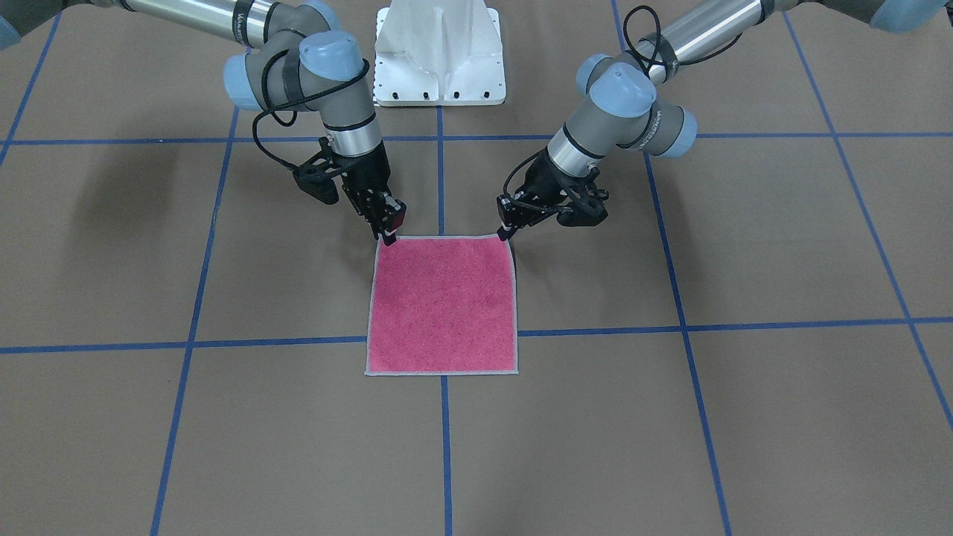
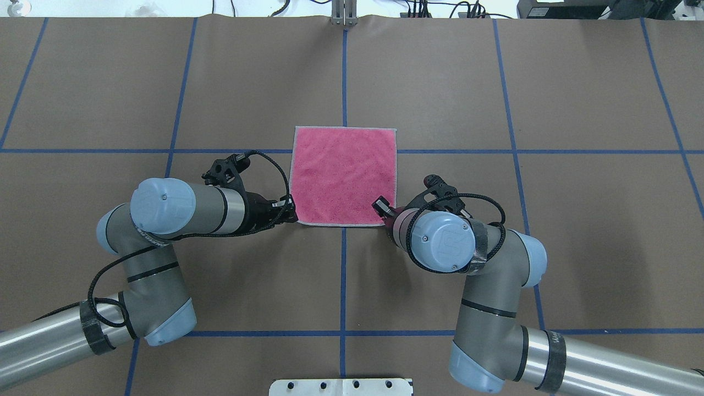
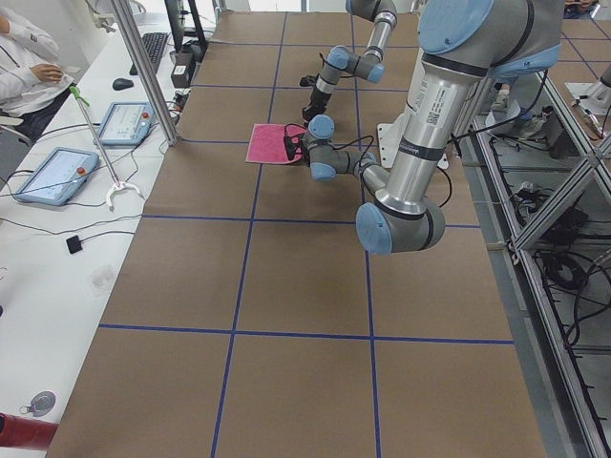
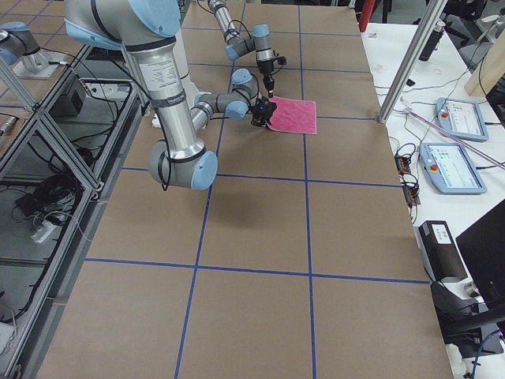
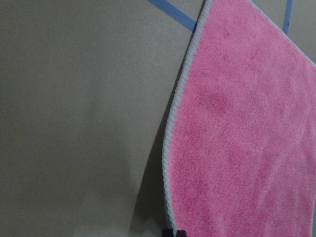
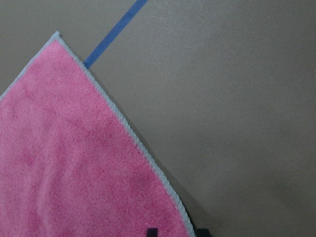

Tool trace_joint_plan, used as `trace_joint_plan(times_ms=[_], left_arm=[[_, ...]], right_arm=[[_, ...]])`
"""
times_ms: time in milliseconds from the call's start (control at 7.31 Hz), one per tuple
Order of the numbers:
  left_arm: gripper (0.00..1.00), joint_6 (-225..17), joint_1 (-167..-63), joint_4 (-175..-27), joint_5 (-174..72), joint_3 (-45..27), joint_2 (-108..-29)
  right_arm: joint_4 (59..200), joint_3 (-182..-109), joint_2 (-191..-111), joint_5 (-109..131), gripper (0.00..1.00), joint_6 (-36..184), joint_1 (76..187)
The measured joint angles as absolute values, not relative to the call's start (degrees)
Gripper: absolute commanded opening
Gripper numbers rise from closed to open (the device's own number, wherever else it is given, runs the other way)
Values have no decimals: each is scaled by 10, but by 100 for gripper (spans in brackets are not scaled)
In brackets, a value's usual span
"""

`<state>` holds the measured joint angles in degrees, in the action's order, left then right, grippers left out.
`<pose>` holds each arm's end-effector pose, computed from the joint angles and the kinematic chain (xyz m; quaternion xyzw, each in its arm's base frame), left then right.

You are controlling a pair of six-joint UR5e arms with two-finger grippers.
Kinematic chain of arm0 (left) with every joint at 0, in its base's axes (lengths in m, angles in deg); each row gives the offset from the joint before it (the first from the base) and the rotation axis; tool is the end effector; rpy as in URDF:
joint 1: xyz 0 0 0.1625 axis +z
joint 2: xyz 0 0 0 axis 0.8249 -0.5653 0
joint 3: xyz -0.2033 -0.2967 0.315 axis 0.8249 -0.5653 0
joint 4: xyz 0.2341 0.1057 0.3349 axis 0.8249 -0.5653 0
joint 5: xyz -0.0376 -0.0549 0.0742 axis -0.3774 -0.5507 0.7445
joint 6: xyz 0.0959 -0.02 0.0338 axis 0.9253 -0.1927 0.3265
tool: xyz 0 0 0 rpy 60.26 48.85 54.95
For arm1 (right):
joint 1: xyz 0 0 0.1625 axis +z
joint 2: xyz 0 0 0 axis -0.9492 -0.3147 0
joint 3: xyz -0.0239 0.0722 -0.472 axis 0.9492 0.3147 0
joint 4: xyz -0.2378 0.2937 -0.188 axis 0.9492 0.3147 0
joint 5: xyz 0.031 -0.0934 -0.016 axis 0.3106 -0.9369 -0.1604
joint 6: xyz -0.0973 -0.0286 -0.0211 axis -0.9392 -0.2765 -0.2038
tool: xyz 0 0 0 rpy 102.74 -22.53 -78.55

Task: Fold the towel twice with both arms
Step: 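Grasp the towel's near corner with the right gripper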

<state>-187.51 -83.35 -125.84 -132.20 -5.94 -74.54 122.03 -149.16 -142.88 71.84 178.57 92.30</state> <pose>0.5666 -0.4229 0.3631 0.0131 0.6075 -0.1807 0.7734 -0.6010 -0.3808 0.3366 0.0063 -0.4637 0.4086 0.7861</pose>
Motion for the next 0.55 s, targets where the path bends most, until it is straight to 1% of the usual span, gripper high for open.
trace_joint_plan(times_ms=[547], left_arm=[[0, -1876, -834, -1258, -1322, -67, -746]], right_arm=[[1222, -1516, -1439, 719, 0, 1785, 926]])
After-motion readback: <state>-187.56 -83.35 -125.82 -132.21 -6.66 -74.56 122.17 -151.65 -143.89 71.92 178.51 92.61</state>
